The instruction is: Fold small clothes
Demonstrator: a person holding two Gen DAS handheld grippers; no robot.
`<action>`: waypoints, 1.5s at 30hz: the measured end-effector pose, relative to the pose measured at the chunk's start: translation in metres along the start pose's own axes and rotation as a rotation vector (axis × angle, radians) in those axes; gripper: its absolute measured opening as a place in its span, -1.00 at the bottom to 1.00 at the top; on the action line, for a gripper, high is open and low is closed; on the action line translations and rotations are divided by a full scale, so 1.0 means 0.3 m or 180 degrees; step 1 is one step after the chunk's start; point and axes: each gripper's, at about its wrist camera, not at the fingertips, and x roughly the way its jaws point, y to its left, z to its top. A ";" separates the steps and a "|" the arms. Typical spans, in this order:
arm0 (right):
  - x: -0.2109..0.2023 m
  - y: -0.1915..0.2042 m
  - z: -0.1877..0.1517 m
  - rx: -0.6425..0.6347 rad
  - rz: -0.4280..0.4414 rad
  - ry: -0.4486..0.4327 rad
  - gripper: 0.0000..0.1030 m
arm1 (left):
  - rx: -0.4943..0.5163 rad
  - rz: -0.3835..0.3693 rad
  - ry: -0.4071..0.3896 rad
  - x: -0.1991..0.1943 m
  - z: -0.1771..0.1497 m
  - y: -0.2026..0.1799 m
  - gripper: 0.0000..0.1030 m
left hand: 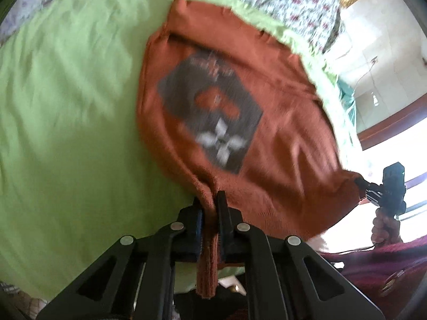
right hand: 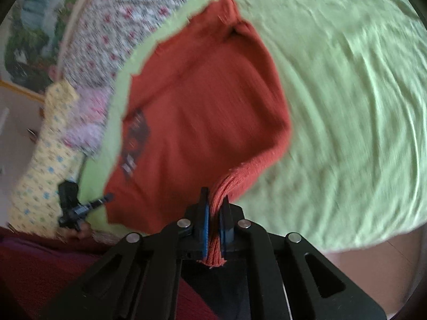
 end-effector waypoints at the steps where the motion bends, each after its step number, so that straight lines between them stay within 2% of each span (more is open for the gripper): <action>1: -0.010 0.009 0.025 0.0005 0.0065 -0.0080 -0.87 | -0.0009 -0.0017 -0.0066 -0.014 0.030 -0.009 -0.87; 9: -0.069 0.049 0.257 0.0140 0.0401 -0.0674 -0.87 | -0.0179 -0.0145 -0.0594 -0.090 0.295 -0.007 -0.92; 15: -0.032 0.055 0.423 0.0114 0.0341 -0.0836 -0.87 | -0.0169 -0.0087 -0.0813 -0.060 0.489 -0.001 -0.93; 22: 0.057 0.055 0.619 0.0019 0.0244 -0.0830 -0.87 | -0.0240 -0.0002 -0.0947 0.024 0.711 0.020 -0.93; 31: 0.174 0.026 0.891 0.0022 0.0100 -0.0845 -0.87 | -0.0358 0.0085 -0.0954 0.150 0.957 0.076 -0.93; 37: 0.285 -0.017 1.031 0.0063 -0.0017 -0.0727 -0.87 | -0.0467 0.0216 -0.0803 0.291 1.078 0.124 -0.93; 42: 0.402 -0.090 1.094 0.0147 -0.0219 -0.0522 -0.85 | -0.0628 0.0352 -0.0657 0.408 1.122 0.180 -0.93; 45: 0.444 -0.134 1.110 0.0264 -0.0244 -0.0422 -0.85 | -0.0705 0.0390 -0.0597 0.462 1.125 0.213 -0.92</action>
